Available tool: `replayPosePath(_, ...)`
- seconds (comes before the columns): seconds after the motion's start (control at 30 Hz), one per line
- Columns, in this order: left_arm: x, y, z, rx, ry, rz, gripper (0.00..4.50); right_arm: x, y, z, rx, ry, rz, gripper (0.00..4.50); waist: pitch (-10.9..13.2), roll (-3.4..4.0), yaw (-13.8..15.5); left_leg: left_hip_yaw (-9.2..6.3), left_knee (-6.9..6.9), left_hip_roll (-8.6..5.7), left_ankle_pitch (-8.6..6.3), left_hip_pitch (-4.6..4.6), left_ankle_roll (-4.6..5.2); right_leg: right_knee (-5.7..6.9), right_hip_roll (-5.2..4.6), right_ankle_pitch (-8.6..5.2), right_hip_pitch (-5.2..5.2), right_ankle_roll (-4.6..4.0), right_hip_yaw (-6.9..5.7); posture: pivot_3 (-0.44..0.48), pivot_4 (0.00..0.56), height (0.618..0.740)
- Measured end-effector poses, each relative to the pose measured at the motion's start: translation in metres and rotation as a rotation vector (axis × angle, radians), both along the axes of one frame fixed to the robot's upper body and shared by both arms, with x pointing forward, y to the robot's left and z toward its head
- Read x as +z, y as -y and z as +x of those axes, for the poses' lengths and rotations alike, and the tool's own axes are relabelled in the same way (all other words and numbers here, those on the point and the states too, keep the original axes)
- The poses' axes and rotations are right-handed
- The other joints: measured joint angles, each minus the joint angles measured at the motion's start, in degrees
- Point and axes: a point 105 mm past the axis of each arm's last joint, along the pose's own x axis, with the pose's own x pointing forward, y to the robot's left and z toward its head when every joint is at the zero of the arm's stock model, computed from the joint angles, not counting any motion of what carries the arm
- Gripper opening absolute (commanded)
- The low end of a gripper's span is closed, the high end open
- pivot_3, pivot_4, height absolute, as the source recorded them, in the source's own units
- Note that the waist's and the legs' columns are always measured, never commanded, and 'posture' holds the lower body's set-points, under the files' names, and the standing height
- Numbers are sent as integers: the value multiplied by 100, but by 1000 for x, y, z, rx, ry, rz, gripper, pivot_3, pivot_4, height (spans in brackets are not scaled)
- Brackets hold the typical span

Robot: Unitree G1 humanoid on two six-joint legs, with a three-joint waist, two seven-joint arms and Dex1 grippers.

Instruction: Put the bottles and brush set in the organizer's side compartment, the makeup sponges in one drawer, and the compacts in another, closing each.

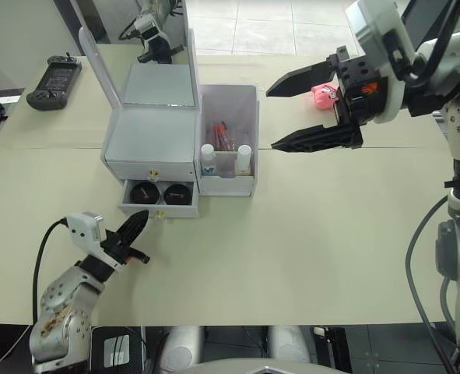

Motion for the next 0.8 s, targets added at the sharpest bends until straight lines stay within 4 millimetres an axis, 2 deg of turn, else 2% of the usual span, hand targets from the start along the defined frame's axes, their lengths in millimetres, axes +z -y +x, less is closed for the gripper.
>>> replayPosePath(0.2,-5,5,27,-40,-31,59,14,1,-1,3,-21,6,10,4500,0,0,-8,-2,0,0,2,-1,-4,2,1,0,-2,0,-2,0,150,740)
replayPosePath(0.4,-3,5,42,-44,-19,81,14,1,-1,5,-41,12,18,4500,0,0,-13,-2,-1,-1,7,-1,-11,2,0,0,-2,0,-2,0,150,740)
replayPosePath(0.8,3,-3,52,-42,-17,134,14,2,1,10,-75,11,31,4500,0,0,-25,-4,-2,-1,7,-3,-12,4,0,0,-5,0,-2,0,150,740)
